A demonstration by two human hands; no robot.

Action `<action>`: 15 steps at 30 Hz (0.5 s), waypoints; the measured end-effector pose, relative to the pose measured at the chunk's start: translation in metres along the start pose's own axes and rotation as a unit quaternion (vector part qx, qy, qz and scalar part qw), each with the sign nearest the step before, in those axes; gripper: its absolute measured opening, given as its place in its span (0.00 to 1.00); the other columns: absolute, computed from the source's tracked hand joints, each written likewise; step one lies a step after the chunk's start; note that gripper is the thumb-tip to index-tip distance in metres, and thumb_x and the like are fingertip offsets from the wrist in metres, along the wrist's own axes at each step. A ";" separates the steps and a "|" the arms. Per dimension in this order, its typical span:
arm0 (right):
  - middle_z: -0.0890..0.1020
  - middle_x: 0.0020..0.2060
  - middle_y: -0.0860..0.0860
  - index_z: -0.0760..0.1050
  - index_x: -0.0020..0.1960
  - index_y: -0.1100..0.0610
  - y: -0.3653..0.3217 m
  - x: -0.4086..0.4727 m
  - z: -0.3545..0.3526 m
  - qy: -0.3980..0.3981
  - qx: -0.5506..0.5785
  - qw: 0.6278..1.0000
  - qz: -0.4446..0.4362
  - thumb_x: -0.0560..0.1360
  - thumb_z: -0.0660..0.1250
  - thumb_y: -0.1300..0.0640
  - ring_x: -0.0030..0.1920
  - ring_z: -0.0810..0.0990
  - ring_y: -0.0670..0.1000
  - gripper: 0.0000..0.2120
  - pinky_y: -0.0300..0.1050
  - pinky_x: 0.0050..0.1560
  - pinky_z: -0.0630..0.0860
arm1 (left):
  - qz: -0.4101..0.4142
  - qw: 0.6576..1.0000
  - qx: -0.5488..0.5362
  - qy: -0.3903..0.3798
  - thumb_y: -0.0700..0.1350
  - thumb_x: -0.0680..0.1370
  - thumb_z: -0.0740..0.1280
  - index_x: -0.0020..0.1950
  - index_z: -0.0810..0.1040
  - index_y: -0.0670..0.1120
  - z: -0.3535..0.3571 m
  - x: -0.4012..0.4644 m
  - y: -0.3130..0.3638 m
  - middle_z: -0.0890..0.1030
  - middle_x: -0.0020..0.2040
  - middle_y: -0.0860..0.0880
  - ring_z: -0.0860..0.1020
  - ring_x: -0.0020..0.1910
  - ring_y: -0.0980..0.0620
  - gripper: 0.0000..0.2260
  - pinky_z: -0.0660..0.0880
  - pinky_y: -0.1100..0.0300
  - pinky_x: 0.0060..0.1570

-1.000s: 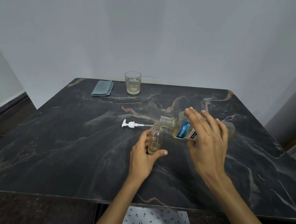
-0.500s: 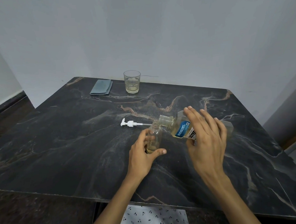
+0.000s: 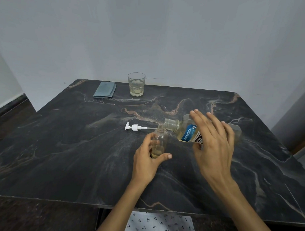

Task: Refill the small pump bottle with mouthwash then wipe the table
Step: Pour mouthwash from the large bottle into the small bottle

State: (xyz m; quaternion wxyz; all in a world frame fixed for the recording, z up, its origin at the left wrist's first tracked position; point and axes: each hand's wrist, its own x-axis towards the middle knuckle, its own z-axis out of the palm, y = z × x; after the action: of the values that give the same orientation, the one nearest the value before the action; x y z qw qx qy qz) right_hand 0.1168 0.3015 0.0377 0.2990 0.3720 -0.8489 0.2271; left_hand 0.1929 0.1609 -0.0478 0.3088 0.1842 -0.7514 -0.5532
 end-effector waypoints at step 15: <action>0.75 0.66 0.51 0.69 0.69 0.55 0.000 0.000 0.001 -0.003 0.003 1.000 0.003 0.55 0.76 0.76 0.68 0.70 0.55 0.46 0.50 0.67 0.56 | 0.003 1.000 0.006 -0.003 0.58 0.60 0.75 0.55 0.68 0.69 0.000 0.000 -0.001 0.79 0.51 0.61 0.79 0.52 0.64 0.28 0.78 0.60 0.53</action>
State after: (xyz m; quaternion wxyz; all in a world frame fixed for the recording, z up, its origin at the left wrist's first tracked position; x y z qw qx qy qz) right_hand 0.1168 0.3009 0.0374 0.2946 0.3714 -0.8500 0.2298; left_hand 0.1931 0.1602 -0.0488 0.3071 0.1823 -0.7562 -0.5483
